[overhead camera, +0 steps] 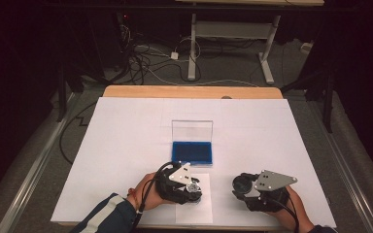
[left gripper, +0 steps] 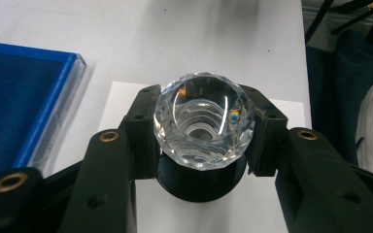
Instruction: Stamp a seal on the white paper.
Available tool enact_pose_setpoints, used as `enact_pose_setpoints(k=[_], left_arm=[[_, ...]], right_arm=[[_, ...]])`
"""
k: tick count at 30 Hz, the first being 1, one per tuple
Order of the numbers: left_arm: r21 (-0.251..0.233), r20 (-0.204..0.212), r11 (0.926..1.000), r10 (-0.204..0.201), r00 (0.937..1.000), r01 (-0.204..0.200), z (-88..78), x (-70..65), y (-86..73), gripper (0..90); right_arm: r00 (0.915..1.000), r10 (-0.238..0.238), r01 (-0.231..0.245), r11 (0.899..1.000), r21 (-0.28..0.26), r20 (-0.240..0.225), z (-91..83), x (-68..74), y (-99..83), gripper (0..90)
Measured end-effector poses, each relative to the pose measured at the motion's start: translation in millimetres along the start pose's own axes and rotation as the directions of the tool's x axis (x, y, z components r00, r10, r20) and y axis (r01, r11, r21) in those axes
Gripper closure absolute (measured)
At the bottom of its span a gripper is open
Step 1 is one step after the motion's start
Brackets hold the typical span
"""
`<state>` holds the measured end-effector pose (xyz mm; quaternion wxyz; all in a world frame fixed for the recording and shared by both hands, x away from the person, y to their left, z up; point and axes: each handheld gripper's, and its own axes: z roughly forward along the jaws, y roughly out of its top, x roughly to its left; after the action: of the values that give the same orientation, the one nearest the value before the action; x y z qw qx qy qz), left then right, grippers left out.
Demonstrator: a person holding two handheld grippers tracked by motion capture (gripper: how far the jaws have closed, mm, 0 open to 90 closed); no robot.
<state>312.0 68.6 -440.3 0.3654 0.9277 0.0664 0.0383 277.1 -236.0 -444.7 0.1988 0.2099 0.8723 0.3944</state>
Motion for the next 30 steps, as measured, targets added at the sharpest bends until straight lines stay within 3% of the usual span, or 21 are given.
enact_pose_setpoints(k=[16,30], left_arm=[[-0.118,-0.060,0.9926,-0.036,0.9976,0.029,-31.6,9.5,4.1,53.7],[-0.168,-0.110,0.9846,-0.067,0.9917,0.048,-53.1,15.2,-3.0,53.7]], right_arm=[[1.0000,-0.005,0.005,1.000,-0.006,0.001,-0.7,0.7,0.8,38.0],[1.0000,-0.007,0.007,1.000,-0.014,-0.001,-0.6,0.5,2.4,38.0]])
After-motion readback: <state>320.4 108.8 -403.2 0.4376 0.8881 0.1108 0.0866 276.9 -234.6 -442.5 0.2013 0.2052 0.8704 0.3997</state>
